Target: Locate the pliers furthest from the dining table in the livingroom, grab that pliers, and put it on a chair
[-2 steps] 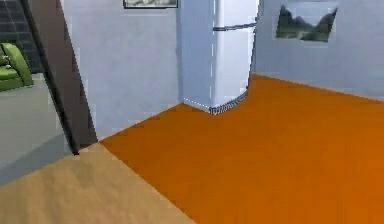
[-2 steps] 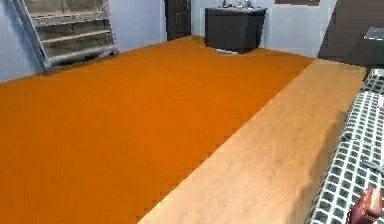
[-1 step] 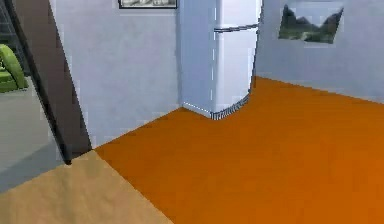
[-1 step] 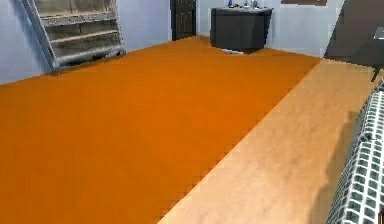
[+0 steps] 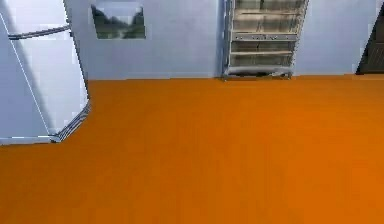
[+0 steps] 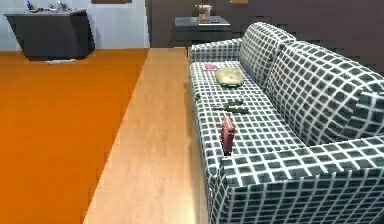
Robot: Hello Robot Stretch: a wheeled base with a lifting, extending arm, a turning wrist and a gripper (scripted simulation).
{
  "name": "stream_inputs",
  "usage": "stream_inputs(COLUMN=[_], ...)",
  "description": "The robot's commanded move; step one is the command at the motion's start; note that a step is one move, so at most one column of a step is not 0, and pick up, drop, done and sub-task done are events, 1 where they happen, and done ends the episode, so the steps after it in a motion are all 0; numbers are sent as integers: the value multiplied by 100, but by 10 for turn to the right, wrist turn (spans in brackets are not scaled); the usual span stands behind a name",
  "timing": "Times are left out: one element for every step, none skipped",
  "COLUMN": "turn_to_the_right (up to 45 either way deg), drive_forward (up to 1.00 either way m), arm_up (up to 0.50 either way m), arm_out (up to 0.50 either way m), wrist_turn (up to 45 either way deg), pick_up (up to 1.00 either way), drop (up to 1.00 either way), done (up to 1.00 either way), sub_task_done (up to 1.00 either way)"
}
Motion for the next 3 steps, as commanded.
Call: stream_inputs(turn_to_the_right=[390, 0, 450], drive_forward=[0, 45, 0], arm_up=[0, 0, 0], arm_out=[0, 0, 0], wrist_turn=[0, 0, 0], pick_up=[0, 0, 0], drop=[0, 0, 0], done=[0, 0, 0], sub_task_done=[0, 0, 0])
